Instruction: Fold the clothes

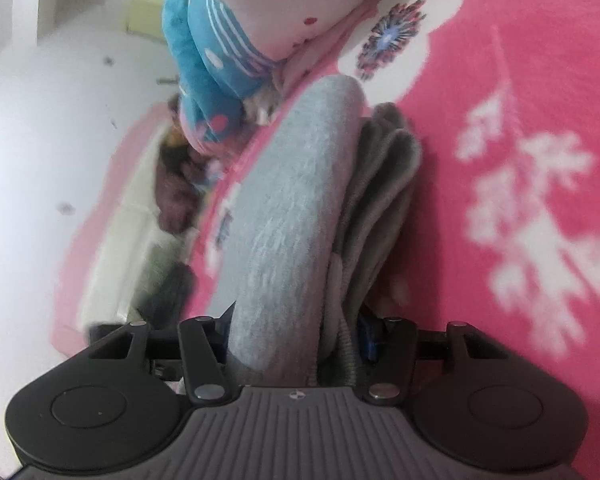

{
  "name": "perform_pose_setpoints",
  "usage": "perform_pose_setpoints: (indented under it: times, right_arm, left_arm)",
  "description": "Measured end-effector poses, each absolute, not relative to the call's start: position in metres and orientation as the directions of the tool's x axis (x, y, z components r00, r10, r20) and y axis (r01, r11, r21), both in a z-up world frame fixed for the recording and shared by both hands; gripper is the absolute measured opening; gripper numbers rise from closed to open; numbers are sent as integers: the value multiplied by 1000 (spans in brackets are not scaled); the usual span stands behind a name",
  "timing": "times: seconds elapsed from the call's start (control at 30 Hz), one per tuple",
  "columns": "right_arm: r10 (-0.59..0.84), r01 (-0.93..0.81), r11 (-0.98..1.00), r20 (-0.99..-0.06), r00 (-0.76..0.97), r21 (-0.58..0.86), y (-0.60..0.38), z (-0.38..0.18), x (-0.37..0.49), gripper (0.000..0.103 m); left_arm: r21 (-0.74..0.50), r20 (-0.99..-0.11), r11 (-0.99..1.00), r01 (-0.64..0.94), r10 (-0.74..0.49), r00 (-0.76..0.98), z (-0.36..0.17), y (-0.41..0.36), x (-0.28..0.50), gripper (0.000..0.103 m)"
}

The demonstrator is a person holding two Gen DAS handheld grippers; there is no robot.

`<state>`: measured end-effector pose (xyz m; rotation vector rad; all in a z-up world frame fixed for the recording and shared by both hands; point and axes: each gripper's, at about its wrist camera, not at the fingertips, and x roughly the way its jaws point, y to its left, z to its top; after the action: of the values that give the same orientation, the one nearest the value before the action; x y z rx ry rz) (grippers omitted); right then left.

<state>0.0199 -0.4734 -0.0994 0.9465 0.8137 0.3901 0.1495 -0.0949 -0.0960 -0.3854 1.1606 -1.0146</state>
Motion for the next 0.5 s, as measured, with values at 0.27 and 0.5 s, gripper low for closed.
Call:
perform_pose_setpoints:
  times: [0.27,0.5]
  right_arm:
    - [357,110,714,-494,792,691,-496,-42,-19,63]
    - [218,-53,943,-488,845,329,-428,-6,41,40]
  left_arm:
    - [-499,-590,677,541,-723,359,-53,-61,127,66]
    - [-280,-486,657,700,-726,486,-34,-131,127,52]
